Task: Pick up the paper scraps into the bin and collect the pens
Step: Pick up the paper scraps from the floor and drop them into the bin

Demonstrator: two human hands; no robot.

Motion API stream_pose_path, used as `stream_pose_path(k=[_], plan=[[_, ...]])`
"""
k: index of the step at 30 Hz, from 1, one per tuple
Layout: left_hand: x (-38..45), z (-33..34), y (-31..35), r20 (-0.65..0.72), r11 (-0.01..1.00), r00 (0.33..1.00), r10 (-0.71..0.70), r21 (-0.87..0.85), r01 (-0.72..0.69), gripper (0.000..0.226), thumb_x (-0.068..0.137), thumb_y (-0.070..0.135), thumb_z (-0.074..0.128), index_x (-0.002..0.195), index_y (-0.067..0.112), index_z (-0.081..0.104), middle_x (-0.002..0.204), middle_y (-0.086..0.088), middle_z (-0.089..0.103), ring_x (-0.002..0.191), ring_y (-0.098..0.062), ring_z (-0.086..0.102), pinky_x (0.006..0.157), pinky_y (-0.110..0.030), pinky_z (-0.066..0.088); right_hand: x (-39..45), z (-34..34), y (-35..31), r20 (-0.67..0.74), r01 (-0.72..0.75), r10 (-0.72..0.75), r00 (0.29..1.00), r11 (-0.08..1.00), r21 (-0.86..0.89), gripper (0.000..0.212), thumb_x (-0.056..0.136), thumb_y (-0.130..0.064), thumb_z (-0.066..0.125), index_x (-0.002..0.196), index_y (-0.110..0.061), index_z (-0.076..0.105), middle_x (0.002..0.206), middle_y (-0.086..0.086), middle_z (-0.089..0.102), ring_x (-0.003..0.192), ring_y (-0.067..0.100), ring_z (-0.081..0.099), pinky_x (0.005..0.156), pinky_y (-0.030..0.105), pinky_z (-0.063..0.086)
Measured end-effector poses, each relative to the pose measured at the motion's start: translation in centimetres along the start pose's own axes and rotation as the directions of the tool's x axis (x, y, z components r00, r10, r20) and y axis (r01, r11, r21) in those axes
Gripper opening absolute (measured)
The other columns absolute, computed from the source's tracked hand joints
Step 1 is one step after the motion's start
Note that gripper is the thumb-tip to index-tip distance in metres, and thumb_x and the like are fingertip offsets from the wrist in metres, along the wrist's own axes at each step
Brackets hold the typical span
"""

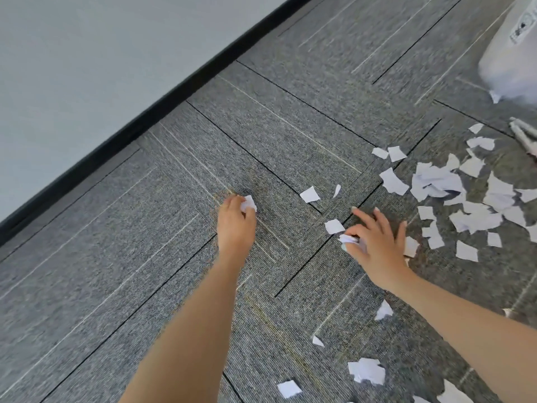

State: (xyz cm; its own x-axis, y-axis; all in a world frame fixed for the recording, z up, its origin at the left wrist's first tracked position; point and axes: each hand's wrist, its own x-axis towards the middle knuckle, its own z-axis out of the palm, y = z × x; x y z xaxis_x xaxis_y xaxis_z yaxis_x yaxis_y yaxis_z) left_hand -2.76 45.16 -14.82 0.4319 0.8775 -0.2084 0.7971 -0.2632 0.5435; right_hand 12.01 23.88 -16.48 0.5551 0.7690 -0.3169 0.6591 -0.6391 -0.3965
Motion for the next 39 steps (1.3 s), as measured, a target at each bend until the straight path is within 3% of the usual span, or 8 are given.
stream_pose_path(k=[4, 12, 15, 17, 21, 26, 33, 39], plan=[[-0.1, 1.8, -0.8, -0.038, 0.938, 0.992, 0.119, 0.333, -0.1, 0.045, 0.095, 0.043, 0.038, 0.128, 0.012, 0.04, 0.145, -0.01, 0.032, 0.134, -0.029, 0.029, 0.112, -0.043, 0.024, -0.7, 1.6, 0.4, -0.118, 0.091, -0.117, 0.986, 0.975, -0.202, 0.035, 0.095, -0.039, 0.028, 0.1, -0.023, 0.059, 0.144, 0.004, 0.041, 0.137, 0.027, 0.03, 0.11, 0.061, 0.016], [4.4, 1.0, 1.4, 0.119, 0.861, 0.966, 0.228, 0.438, -0.257, 0.041, 0.091, -0.005, 0.031, 0.129, 0.009, 0.035, 0.129, -0.015, 0.043, 0.107, -0.03, 0.049, 0.088, -0.042, 0.047, -0.1, 1.5, 0.4, -0.122, 0.075, -0.105, 0.987, 0.971, -0.229, 0.048, 0.097, -0.041, 0.011, 0.097, -0.026, 0.057, 0.139, 0.003, 0.047, 0.135, 0.023, 0.028, 0.111, 0.051, 0.012], [3.1, 1.7, 5.2, 0.236, 0.841, 0.911, 0.338, 0.359, -0.405, 0.026, 0.099, 0.02, 0.032, 0.121, 0.01, 0.039, 0.117, -0.009, 0.05, 0.084, -0.024, 0.056, 0.063, -0.034, 0.049, -0.1, 1.7, 0.3, -0.111, 0.056, -0.086, 0.99, 0.967, -0.25, 0.052, 0.097, -0.041, 0.007, 0.097, -0.025, 0.057, 0.138, 0.003, 0.048, 0.134, 0.024, 0.029, 0.109, 0.052, 0.014], [1.8, 3.7, 7.2, 0.325, 0.745, 0.853, 0.408, 0.421, -0.517, 0.045, 0.096, 0.046, 0.028, 0.123, 0.01, 0.037, 0.12, -0.009, 0.049, 0.091, -0.024, 0.058, 0.065, -0.032, 0.047, 0.0, 1.7, 0.4, -0.109, 0.055, -0.087, 0.99, 0.961, -0.271, 0.051, 0.097, -0.041, 0.007, 0.098, -0.025, 0.056, 0.139, 0.003, 0.047, 0.134, 0.023, 0.027, 0.109, 0.053, 0.014], [2.0, 5.5, 8.5, 0.388, 0.652, 0.856, 0.342, 0.558, -0.514, 0.034, 0.099, 0.037, 0.028, 0.121, 0.011, 0.036, 0.122, -0.012, 0.047, 0.095, -0.028, 0.057, 0.065, -0.035, 0.044, 0.0, 1.7, 0.4, -0.143, 0.069, -0.108, 0.984, 0.966, -0.25, 0.047, 0.098, -0.038, 0.009, 0.098, -0.024, 0.054, 0.138, 0.003, 0.048, 0.134, 0.024, 0.028, 0.11, 0.052, 0.014], [1.4, 4.7, 8.2, 0.376, 0.779, 0.844, 0.382, 0.361, -0.513, 0.008, 0.097, 0.007, 0.036, 0.102, 0.013, 0.039, 0.104, -0.003, 0.046, 0.067, -0.021, 0.046, 0.054, -0.034, 0.043, 0.0, 1.9, 0.4, -0.198, 0.102, -0.145, 0.969, 0.972, -0.214, 0.042, 0.098, -0.037, 0.011, 0.097, -0.025, 0.052, 0.137, 0.002, 0.048, 0.133, 0.024, 0.029, 0.11, 0.051, 0.013], [-6.2, 7.6, 7.5, 0.377, 0.705, 0.788, 0.486, 0.365, -0.609, 0.049, 0.07, 0.018, 0.076, 0.107, 0.013, 0.044, 0.086, -0.004, 0.063, 0.06, -0.019, 0.061, 0.047, -0.029, 0.048, -0.1, 2.0, 0.7, -0.186, 0.096, -0.123, 0.975, 0.985, -0.145, 0.034, 0.095, -0.034, 0.024, 0.104, -0.022, 0.055, 0.138, 0.0, 0.047, 0.136, 0.02, 0.028, 0.113, 0.043, 0.012], [-6.8, 8.2, 9.4, 0.309, 0.765, 0.897, 0.315, 0.478, -0.433, 0.011, 0.096, 0.016, 0.038, 0.105, 0.012, 0.044, 0.103, -0.005, 0.054, 0.089, -0.023, 0.058, 0.072, -0.03, 0.045, -0.5, 1.5, 0.6, -0.298, 0.156, -0.16, 0.941, 0.987, -0.038, 0.022, 0.092, -0.027, 0.039, 0.107, -0.02, 0.054, 0.117, -0.004, 0.057, 0.114, 0.013, 0.048, 0.105, 0.031, 0.038]])
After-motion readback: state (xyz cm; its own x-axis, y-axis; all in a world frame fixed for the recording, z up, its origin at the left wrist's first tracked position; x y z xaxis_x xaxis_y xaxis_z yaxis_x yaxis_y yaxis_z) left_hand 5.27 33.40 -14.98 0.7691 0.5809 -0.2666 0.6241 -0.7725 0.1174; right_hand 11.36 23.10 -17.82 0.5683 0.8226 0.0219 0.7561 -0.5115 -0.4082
